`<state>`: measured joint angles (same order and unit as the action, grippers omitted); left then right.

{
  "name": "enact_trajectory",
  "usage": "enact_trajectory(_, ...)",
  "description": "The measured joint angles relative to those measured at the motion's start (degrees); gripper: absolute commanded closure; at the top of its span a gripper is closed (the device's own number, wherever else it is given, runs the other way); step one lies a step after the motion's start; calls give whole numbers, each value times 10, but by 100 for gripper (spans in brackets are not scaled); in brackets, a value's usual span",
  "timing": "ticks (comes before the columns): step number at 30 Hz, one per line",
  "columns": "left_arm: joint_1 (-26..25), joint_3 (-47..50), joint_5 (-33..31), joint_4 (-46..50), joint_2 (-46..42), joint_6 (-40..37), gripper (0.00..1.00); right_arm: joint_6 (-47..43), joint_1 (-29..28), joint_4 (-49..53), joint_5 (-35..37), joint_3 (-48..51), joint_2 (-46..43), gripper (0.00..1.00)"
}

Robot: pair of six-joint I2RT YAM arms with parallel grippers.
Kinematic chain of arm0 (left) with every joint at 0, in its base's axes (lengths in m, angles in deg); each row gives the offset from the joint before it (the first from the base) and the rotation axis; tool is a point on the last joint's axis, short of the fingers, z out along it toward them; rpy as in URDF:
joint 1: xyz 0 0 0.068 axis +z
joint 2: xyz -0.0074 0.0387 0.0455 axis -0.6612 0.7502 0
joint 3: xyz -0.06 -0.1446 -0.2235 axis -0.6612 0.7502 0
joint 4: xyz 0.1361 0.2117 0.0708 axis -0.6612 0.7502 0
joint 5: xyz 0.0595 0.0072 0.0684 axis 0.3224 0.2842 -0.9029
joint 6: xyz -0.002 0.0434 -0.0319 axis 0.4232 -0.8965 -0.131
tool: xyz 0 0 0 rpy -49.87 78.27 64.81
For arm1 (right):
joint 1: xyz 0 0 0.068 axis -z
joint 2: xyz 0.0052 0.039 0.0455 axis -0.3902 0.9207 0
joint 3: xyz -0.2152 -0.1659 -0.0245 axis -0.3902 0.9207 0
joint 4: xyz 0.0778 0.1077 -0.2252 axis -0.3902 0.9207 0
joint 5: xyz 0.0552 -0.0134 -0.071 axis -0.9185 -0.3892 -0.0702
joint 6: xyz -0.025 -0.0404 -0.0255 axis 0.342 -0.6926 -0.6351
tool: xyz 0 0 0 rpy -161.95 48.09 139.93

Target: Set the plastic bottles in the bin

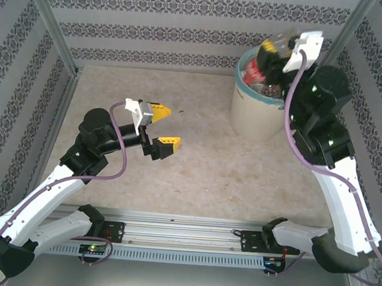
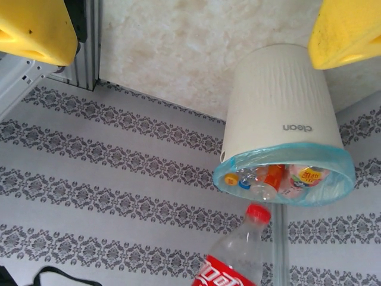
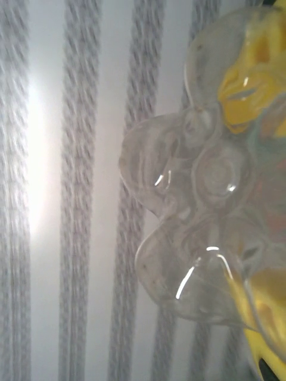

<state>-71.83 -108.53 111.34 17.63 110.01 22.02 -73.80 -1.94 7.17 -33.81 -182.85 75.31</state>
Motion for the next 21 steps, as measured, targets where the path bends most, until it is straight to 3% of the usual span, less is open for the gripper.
enact_trajectory(8, 0, 0, -23, 0, 0, 0, 0, -92, 123, -90, 89, -8, 85, 62)
enact_trajectory(16, 0, 0, -41, 1, 0, 0, 0, -130, 174, -229, 110, 131, 94, 65)
enact_trajectory(21, 0, 3, -49, 1, -1, 0, 0, -99, 217, -277, 94, 204, 94, 65)
